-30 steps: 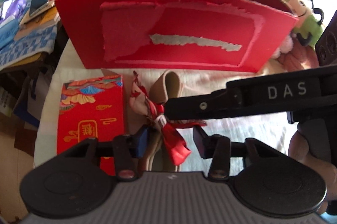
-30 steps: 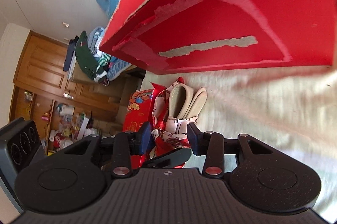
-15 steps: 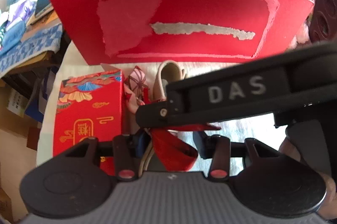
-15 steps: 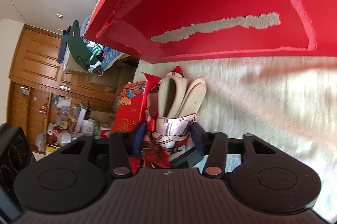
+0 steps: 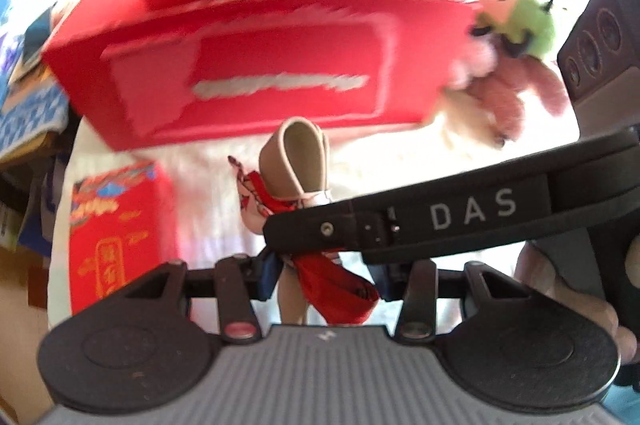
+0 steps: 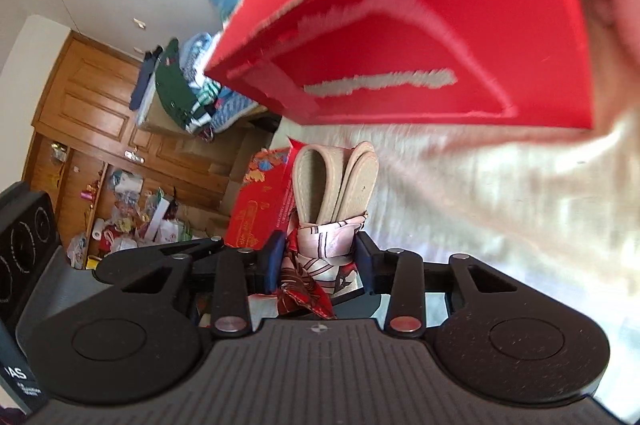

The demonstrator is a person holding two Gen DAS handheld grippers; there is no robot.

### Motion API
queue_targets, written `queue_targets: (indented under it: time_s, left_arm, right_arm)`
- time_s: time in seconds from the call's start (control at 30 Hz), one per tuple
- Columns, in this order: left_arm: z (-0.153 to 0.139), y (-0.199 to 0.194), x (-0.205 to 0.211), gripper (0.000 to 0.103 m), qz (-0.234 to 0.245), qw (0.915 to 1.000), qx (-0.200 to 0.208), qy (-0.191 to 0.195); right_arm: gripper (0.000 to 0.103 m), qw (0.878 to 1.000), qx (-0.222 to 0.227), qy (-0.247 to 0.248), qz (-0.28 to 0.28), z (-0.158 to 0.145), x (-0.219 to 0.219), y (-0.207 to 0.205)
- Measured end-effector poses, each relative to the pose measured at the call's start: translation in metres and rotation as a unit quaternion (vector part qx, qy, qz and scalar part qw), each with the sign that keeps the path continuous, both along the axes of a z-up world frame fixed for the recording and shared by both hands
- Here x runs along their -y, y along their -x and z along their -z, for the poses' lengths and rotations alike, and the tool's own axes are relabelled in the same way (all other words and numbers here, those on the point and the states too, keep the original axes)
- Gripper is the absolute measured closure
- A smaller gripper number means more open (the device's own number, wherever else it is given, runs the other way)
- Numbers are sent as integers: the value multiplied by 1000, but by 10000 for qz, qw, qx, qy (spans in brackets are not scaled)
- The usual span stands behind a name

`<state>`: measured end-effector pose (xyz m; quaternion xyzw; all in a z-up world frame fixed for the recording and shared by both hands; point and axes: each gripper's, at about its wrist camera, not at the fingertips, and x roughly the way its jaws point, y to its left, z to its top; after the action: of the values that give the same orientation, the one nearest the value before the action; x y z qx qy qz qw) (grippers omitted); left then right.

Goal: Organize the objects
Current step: 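Lift the slippers with the right gripper and carry them over the box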

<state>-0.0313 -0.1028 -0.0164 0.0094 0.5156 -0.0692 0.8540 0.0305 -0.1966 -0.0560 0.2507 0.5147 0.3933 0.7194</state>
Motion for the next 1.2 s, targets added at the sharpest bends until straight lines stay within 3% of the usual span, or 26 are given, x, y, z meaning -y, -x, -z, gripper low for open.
queue_targets:
  time_s: [0.33, 0.73, 0.97, 1.2]
  left_arm:
    - [-34, -8, 33, 57, 900, 9944, 467, 308]
    - [-74, -18, 41, 56, 1886, 9725, 1198, 660]
    - [-113, -39, 20, 57, 1881, 9603, 1918, 746]
    - [-143, -78, -24, 58, 1465, 9597, 2288, 725]
  right_arm:
    - [62, 9954, 511, -108, 806, -29, 40, 14]
    - [62, 9745, 1258, 51, 1860, -78, 52, 32]
    - [63, 9606, 1835, -135, 2084, -117, 42, 4]
    - [63, 9564, 2323, 60, 1771, -152, 1, -48]
